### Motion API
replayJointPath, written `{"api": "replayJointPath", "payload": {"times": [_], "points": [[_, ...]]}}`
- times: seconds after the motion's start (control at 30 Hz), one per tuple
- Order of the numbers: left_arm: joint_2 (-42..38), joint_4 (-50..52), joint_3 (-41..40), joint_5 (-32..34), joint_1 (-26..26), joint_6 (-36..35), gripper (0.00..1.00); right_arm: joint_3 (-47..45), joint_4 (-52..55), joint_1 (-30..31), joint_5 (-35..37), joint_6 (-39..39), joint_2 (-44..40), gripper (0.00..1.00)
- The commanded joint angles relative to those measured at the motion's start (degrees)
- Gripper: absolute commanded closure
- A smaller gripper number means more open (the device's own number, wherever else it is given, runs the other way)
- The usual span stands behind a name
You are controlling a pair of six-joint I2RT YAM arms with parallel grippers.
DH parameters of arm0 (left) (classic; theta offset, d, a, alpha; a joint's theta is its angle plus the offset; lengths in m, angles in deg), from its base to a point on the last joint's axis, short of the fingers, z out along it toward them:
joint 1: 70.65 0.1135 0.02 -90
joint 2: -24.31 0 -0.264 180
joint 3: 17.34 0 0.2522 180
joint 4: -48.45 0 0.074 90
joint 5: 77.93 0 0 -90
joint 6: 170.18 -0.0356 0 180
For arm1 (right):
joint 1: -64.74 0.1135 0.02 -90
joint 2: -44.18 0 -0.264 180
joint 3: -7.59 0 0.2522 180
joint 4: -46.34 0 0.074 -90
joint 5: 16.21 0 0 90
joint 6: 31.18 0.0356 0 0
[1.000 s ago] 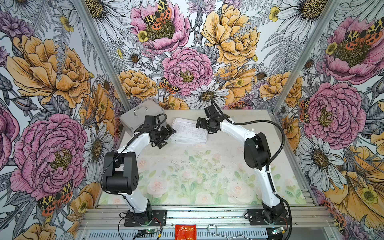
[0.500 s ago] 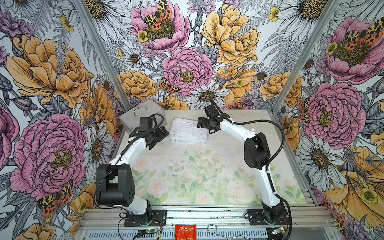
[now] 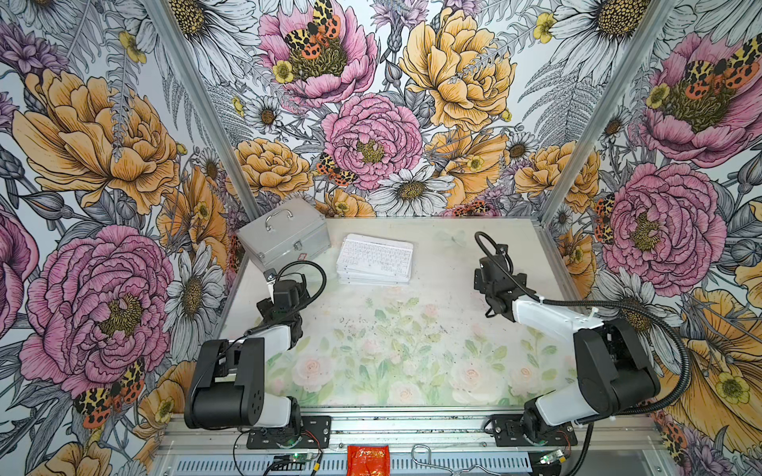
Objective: Stack the numeric keypads
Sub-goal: Reset both arms
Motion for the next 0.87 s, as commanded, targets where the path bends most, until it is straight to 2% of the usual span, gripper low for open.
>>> {"api": "replayJointPath", "payload": {"times": [0.0,0.03,0.1,0.13,0.2,0.27,0.4,0.47,0.5,0.57,0.63,0.83], "points": [[0.85,-18.10,-0.03,-4.11,-0.99,-6.41,0.01,-5.74,-16.23,-2.47,3.58,-6.57,-6.11,0.00],[2.27,-18.85,0.38,-5.21,-2.17,-8.31,0.01,-9.27,-21.19,-2.91,1.63,-8.24,-6.67,0.00],[5.64,-25.41,-1.80,-12.88,-3.11,-11.88,0.01,-15.03,-32.25,-4.41,0.50,-9.23,-5.88,0.00],[7.10,-32.56,-3.81,-9.89,-3.49,-12.01,0.01,-16.92,-37.29,-4.60,-1.09,-10.82,-6.06,0.00],[5.73,-33.19,-5.42,-3.55,-4.95,-11.20,0.01,-21.62,-51.59,-5.00,-7.10,-15.21,-5.49,0.00],[7.71,-36.02,-5.09,0.06,-8.29,-14.52,0.01,-20.53,-49.28,-6.82,-12.88,-14.70,-4.42,0.00],[7.96,-40.42,-7.20,-0.17,-8.56,-15.00,0.01,-26.20,-70.66,-10.99,-15.66,-11.89,7.30,0.00],[7.28,-38.73,-6.99,-0.23,-8.56,-14.68,0.01,-24.30,-61.17,-11.67,-17.28,-9.69,3.57,0.00],[7.31,-37.61,-6.37,-0.18,-8.57,-14.61,0.01,-22.32,-60.52,-12.60,-17.54,-9.78,5.35,0.00],[7.42,-36.23,-5.50,-0.63,-8.20,-14.37,0.01,-17.80,-49.45,-13.89,-19.70,-8.02,4.21,0.00],[7.05,-33.77,-4.57,-1.50,-7.41,-13.63,0.01,-18.30,-50.95,-14.35,-19.92,-7.79,4.49,0.00],[7.22,-35.53,-5.26,-1.03,-7.62,-13.84,0.01,-17.90,-50.23,-14.63,-19.92,-7.60,4.59,0.00]]}}
